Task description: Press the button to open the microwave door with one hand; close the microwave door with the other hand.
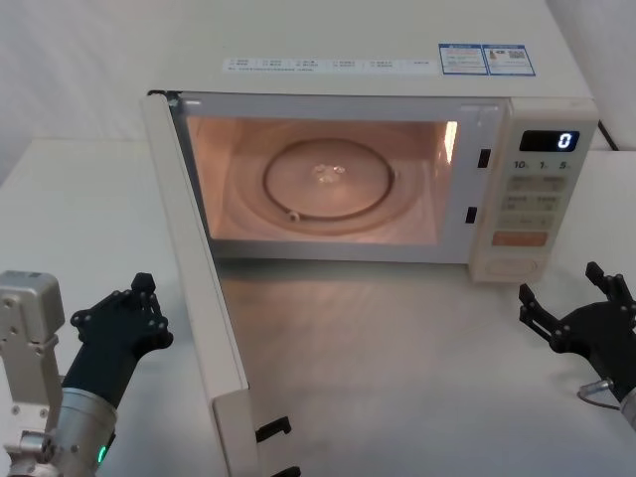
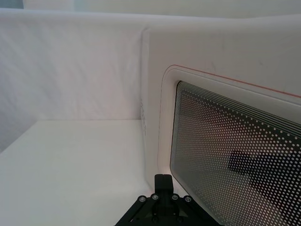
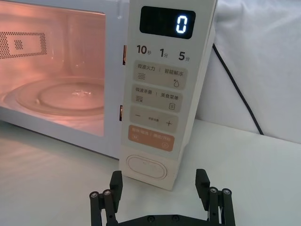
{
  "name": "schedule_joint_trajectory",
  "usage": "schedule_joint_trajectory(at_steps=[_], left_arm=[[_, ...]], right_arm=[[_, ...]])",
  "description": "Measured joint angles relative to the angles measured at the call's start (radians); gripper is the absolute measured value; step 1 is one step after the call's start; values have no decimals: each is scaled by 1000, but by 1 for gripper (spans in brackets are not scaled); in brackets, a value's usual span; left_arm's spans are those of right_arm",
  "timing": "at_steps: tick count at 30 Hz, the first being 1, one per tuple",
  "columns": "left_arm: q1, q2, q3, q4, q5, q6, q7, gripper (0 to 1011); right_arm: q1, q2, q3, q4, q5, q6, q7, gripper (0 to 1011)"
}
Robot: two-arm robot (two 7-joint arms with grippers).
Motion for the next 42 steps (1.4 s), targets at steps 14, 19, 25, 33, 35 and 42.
schedule_joint_trajectory(at_steps=[14,19,25,33,35,42], left_arm=[[0,0,0,0,0,0,0,0],[0,0,0,0,0,0,0,0],[-19,-10,-5,4,-13,10,-34,0],[-4,-8,-38,-23,-55,24,-103,0],[10,-2,-54,-45,-68,25,-118,0],[63,28,-109,-126,-99,25,-154,0]], right_arm=[[0,0,0,0,0,0,0,1001],[0,0,0,0,0,0,0,1001],[0,0,0,0,0,0,0,1001],[0,0,0,0,0,0,0,1001],[0,0,0,0,0,0,0,1001],[0,0,0,0,0,0,0,1001]])
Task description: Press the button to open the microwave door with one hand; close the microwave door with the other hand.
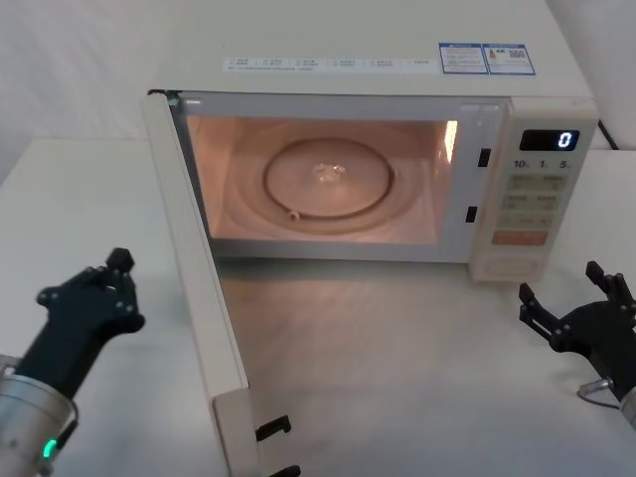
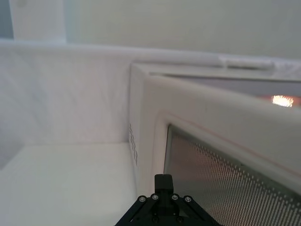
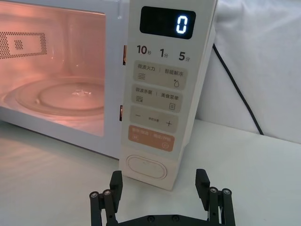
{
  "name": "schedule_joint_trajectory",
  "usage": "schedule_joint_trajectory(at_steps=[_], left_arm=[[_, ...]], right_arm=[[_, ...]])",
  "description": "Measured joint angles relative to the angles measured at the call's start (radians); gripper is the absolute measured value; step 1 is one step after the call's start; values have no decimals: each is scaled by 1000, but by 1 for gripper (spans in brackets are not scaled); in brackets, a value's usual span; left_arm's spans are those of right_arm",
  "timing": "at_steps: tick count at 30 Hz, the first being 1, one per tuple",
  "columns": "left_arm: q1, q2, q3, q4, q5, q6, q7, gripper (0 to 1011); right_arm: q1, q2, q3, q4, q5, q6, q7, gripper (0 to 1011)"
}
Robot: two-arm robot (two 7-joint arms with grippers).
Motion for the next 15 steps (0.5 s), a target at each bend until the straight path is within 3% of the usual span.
schedule_joint_trajectory(at_steps=[7,15], left_arm=[[29,45,-51,-72,-39,20,-38,0],[21,101,-50,-93,-75,59,-83,0]], right_arm=[[0,0,0,0,0,0,0,1001],[0,0,0,0,0,0,0,1001]])
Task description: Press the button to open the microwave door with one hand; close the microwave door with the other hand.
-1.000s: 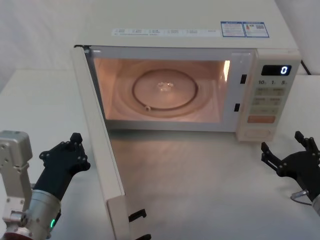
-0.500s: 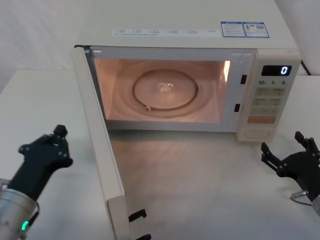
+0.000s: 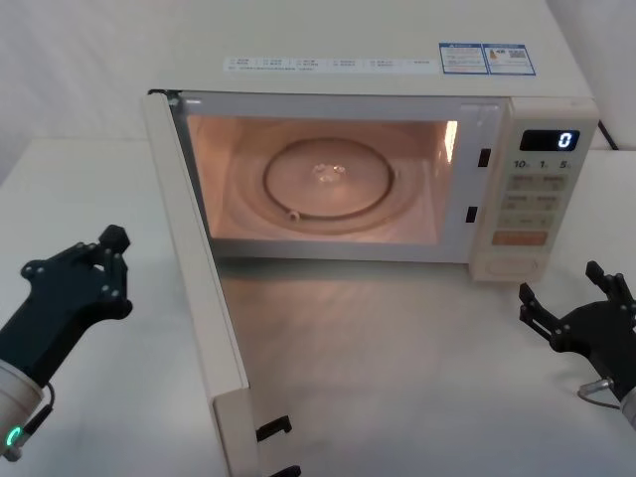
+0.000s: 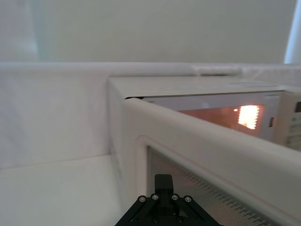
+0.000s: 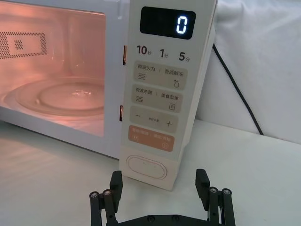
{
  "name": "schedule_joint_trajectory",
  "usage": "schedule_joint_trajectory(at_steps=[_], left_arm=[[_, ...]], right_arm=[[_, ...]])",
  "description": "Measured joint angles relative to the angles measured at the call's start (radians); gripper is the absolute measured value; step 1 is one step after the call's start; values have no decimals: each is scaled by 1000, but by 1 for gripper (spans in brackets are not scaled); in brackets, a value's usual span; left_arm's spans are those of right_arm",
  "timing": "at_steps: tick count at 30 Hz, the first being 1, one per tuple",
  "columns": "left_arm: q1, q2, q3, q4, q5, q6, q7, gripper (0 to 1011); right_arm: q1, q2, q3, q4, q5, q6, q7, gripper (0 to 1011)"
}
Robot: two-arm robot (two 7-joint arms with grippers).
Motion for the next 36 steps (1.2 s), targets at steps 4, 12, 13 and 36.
schedule_joint_trajectory(at_steps=[4,12,13,36], left_arm=[[-16,14,20,2,-20,7,-15,0],[-63,33,83,12,-39,8,-29,0],[-68,34,90,12,-40,9,-31,0],[-371,3,370,155,17,67,-24,0]], right_arm=[[0,0,0,0,0,0,0,1001],[0,0,0,0,0,0,0,1001],[0,0,0,0,0,0,0,1001],[0,0,0,0,0,0,0,1001]])
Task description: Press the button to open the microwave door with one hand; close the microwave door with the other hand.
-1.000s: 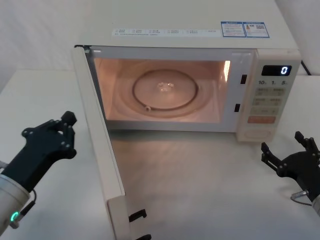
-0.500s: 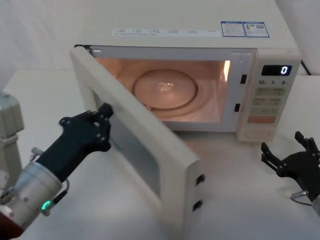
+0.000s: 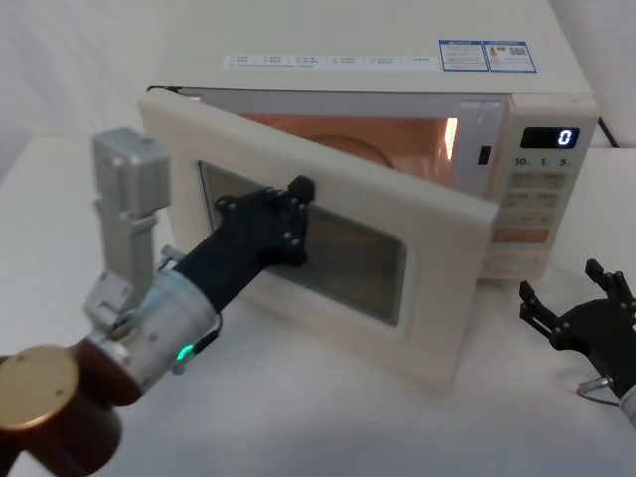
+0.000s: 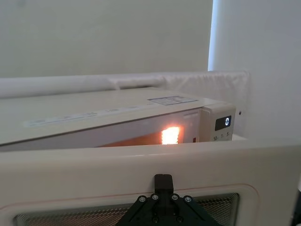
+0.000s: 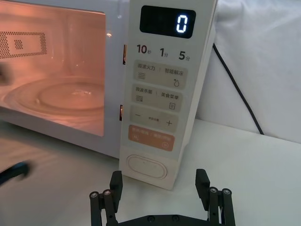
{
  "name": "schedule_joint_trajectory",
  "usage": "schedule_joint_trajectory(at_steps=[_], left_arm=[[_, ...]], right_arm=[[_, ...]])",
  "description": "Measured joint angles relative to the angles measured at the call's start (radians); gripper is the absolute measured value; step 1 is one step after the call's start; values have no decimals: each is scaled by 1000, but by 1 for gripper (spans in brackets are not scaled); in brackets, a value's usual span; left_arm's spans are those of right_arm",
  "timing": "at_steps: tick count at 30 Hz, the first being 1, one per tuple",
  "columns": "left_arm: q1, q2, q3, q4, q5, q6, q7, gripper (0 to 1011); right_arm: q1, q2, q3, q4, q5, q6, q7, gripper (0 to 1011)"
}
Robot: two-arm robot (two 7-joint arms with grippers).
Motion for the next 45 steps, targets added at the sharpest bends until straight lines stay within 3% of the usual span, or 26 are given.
schedule_joint_trajectory(at_steps=[5,14,45], left_arm=[[-86,-32,46,64,31,22,18,0],[-163,-76,70,131,63,38,44,0],[-209,-133,72,204,91,39,63,0]], right_arm=[[0,0,0,0,0,0,0,1001],[0,0,0,0,0,0,0,1001],[0,0,0,0,0,0,0,1001]])
